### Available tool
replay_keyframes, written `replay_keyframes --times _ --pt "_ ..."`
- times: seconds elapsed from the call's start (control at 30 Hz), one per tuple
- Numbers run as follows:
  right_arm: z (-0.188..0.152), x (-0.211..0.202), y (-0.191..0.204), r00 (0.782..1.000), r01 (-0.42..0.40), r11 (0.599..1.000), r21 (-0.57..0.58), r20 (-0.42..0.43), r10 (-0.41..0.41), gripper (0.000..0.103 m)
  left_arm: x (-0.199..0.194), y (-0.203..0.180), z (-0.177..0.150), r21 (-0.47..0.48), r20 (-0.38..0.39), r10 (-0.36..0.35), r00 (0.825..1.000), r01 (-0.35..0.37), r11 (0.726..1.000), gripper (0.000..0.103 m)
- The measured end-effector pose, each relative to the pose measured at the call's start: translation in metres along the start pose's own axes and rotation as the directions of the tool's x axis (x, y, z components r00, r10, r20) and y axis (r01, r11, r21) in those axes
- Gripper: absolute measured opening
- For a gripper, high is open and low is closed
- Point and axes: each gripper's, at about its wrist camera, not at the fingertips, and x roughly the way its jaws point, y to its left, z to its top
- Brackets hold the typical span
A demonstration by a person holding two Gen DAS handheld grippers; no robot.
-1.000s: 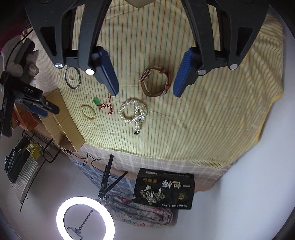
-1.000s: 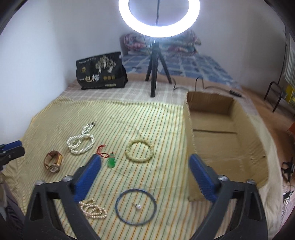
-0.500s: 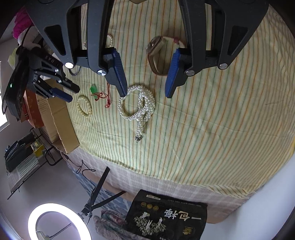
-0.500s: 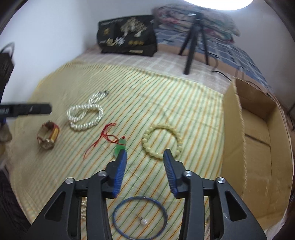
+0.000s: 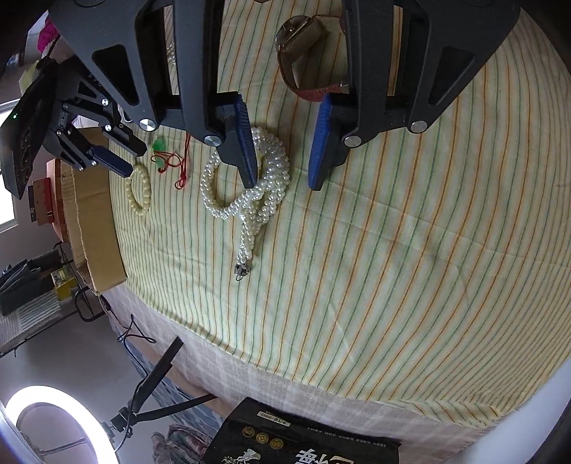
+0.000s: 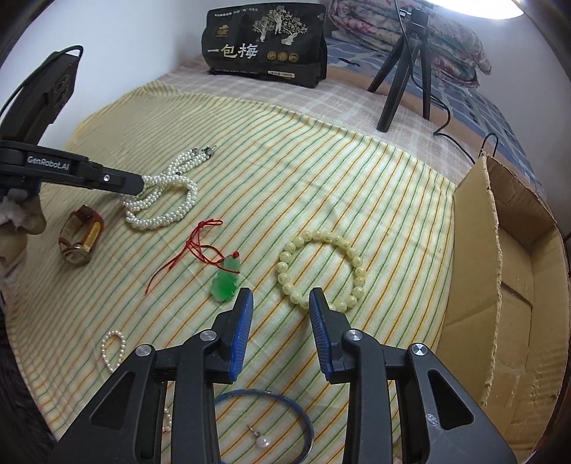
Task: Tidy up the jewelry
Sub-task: 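Move left tool to the white pearl necklace while right tool approaches the pale beaded bracelet, then close left tool on the pearl necklace while right tool closes on the beaded bracelet, then lift the pearl necklace and beaded bracelet and carry both over the cardboard box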
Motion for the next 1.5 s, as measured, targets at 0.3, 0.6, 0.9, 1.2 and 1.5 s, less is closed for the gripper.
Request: replay_keyframes --times 0.3,0.6,0.9,1.2,1.5 --pt "0.007 0.009 0.0 1.0 0.007 1.0 -0.02 -0.009 -0.007 0.028 0.011 -0.007 0.001 0.024 -0.009 0.016 1.0 -0.016 1.0 0.014" --pt "0.008 0.02 0.006 0.999 0.032 0.996 -0.077 -0.019 -0.034 0.027 0.013 -0.007 0.001 0.001 0.017 0.03 0.999 -0.03 1.0 0.007" --pt "0.01 0.015 0.005 0.999 0.034 0.999 -0.036 -0.017 -0.034 0.006 -0.003 -0.007 0.005 -0.029 0.06 -0.016 0.998 0.018 0.999 0.006" --pt "0.018 -0.013 -0.005 0.998 0.032 0.998 0.045 0.052 -0.034 0.006 -0.046 -0.021 0.012 -0.028 0.155 -0.078 0.985 0.083 0.996 0.006" --pt "0.024 -0.05 -0.005 0.99 0.047 0.996 0.071 0.126 -0.056 0.006 -0.099 -0.041 0.009 0.017 0.26 -0.109 0.959 0.108 0.994 0.006"
